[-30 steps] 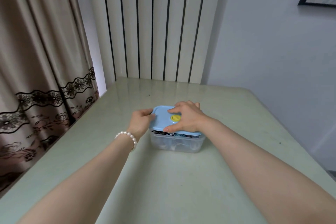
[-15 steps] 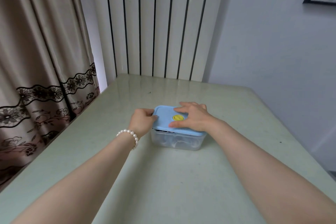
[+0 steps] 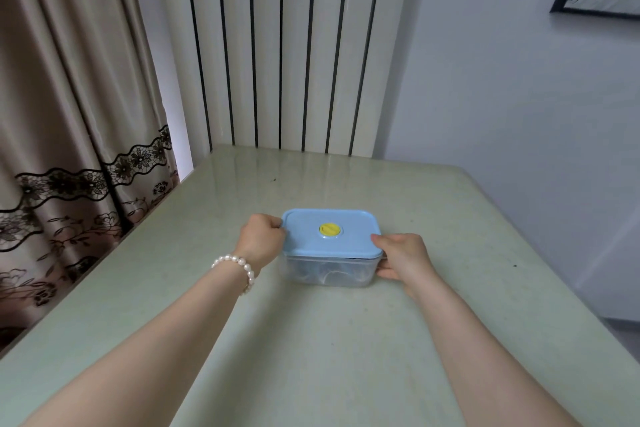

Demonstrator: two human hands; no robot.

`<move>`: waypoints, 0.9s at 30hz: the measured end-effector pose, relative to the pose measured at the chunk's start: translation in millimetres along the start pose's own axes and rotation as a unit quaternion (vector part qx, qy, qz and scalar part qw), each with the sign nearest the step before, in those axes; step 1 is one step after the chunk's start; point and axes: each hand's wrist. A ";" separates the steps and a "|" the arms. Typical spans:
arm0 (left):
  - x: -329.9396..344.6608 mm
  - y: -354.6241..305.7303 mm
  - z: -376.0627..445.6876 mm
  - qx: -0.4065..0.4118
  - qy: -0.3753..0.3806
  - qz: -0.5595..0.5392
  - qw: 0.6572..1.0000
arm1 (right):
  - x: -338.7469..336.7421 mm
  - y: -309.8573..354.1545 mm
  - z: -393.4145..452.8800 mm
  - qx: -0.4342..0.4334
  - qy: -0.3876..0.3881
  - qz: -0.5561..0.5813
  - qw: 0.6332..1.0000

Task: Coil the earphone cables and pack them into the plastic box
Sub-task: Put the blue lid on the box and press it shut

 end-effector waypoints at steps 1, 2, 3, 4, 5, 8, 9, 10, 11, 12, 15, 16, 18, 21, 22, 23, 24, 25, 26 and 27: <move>-0.7 0.9 0.2 -0.004 0.010 -0.005 1.000 | -2.6 -1.3 0.9 0.002 0.005 0.004 1.000; -1.6 1.0 -0.5 -0.009 0.021 -0.008 1.000 | -5.4 -1.6 -0.1 0.002 0.016 0.011 1.000; -2.2 1.0 -1.0 -0.013 0.030 -0.008 0.999 | -7.6 -2.2 -1.2 0.001 0.028 0.018 0.999; -2.5 1.6 -0.4 -0.015 0.034 -0.006 0.999 | -9.2 -2.6 -2.0 0.000 0.036 0.023 0.999; -2.9 2.2 0.0 -0.012 0.035 -0.004 0.999 | -9.9 -3.0 -2.9 -0.001 0.038 0.024 0.999; -2.0 -2.5 -5.0 0.010 0.031 0.032 0.999 | -8.8 -3.5 -3.7 -0.003 0.029 0.029 0.999; -1.5 -3.8 -7.2 0.026 0.033 0.061 0.997 | -8.3 -3.7 -3.6 -0.003 0.025 0.029 0.999; -1.2 -4.1 -8.7 0.038 0.037 0.090 0.995 | -7.9 -3.9 -3.7 -0.006 0.023 0.027 0.999; -1.5 -3.8 -10.5 0.053 0.039 0.111 0.992 | -7.5 -5.0 -3.5 -0.006 0.020 0.025 0.999; -1.8 -4.4 -12.7 0.061 0.039 0.126 0.989 | -6.9 -6.0 -2.0 -0.005 0.017 0.024 1.000; -4.1 -5.0 -11.3 0.061 0.047 0.144 0.986 | -3.9 -7.7 2.4 0.004 0.003 0.013 1.000; -3.7 -7.5 -12.1 0.059 0.047 0.157 0.985 | -2.1 -7.0 3.0 -0.004 -0.004 -0.006 1.000; 0.7 -16.2 -15.7 0.073 0.053 0.213 0.973 | 1.1 -3.7 4.2 -0.055 -0.033 -0.136 0.989; 10.8 -24.6 -22.6 0.128 0.076 0.344 0.927 | 9.6 9.0 -4.2 -0.160 -0.059 -0.415 0.894; 14.2 -27.1 -24.4 0.162 0.088 0.375 0.908 | 12.2 14.2 -5.7 -0.198 -0.056 -0.480 0.853; 17.5 -30.1 -26.3 0.193 0.108 0.412 0.884 | 13.9 19.2 -7.0 -0.236 -0.046 -0.534 0.811; 19.7 -32.2 -26.5 0.214 0.136 0.439 0.862 | 14.8 23.0 -5.2 -0.270 -0.030 -0.575 0.772; 21.2 -33.4 -26.0 0.221 0.165 0.464 0.842 | 14.3 26.8 -4.0 -0.295 -0.009 -0.599 0.744; 21.8 -34.7 -24.7 0.218 0.193 0.478 0.828 | 13.0 29.8 -1.8 -0.307 0.015 -0.615 0.726; 21.4 -36.7 -21.9 0.205 0.219 0.490 0.819 | 11.4 32.1 0.6 -0.307 0.038 -0.626 0.716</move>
Point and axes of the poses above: each hand's wrist, its own z-axis towards the middle knuckle, its own x-axis out of the palm, y = z × x, and after that the axes turned 13 degrees about -z, right-handed
